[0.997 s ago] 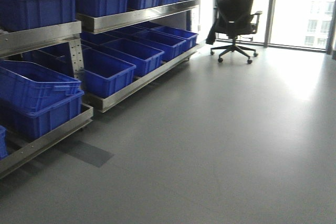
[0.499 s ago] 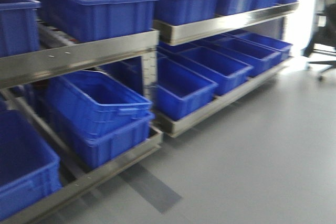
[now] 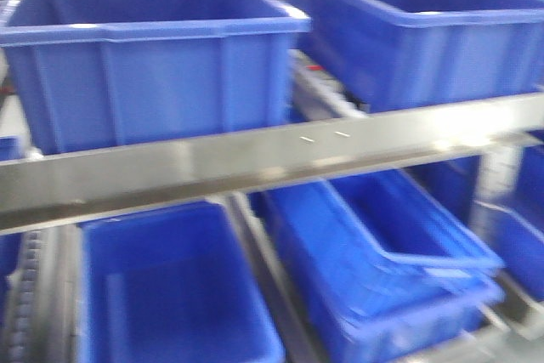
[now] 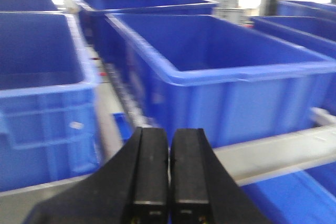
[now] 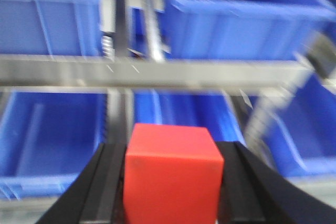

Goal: Pick red cube and place on left shelf
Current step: 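Drive up to the shelf and stop facing a blue crate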

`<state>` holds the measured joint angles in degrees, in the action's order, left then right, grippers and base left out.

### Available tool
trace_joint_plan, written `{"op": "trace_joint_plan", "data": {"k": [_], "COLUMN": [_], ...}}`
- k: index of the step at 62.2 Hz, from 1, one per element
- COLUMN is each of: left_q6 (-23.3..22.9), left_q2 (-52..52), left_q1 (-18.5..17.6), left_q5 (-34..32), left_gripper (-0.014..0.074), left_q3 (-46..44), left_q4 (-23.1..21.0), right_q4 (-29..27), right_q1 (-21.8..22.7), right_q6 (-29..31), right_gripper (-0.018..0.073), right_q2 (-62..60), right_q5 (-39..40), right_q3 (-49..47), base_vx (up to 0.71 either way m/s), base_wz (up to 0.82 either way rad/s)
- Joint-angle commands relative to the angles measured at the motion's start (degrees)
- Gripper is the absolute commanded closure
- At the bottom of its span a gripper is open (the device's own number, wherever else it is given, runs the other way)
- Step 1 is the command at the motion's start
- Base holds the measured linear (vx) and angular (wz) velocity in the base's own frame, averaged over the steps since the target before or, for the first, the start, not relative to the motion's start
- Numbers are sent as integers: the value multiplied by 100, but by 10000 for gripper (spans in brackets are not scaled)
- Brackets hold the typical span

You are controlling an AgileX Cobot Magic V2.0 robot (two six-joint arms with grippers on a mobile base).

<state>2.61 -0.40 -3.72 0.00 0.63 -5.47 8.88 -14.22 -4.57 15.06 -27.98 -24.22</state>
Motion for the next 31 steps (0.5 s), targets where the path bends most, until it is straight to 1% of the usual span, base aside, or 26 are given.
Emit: {"op": "trace_joint_plan", "data": {"k": [1, 15, 31], "left_q6": [-32, -32, -32], "left_q2": [-72, -72, -72], "left_q1": [-25, -25, -25], "left_q5": [-480, -480, -480], "left_gripper": [475, 474, 475], "left_q3": [136, 136, 136], "left_q4": [-39, -39, -39], "right_q4": [70, 70, 70], "right_q1": [38, 38, 38], "right_q6": [41, 41, 41], "right_gripper": [368, 368, 368], "right_q2": [54, 54, 54], "right_q5": [482, 482, 482], "right_q3": [-156, -156, -156], "base_vx": [49, 42, 27], "base_wz": [65, 58, 43]}}
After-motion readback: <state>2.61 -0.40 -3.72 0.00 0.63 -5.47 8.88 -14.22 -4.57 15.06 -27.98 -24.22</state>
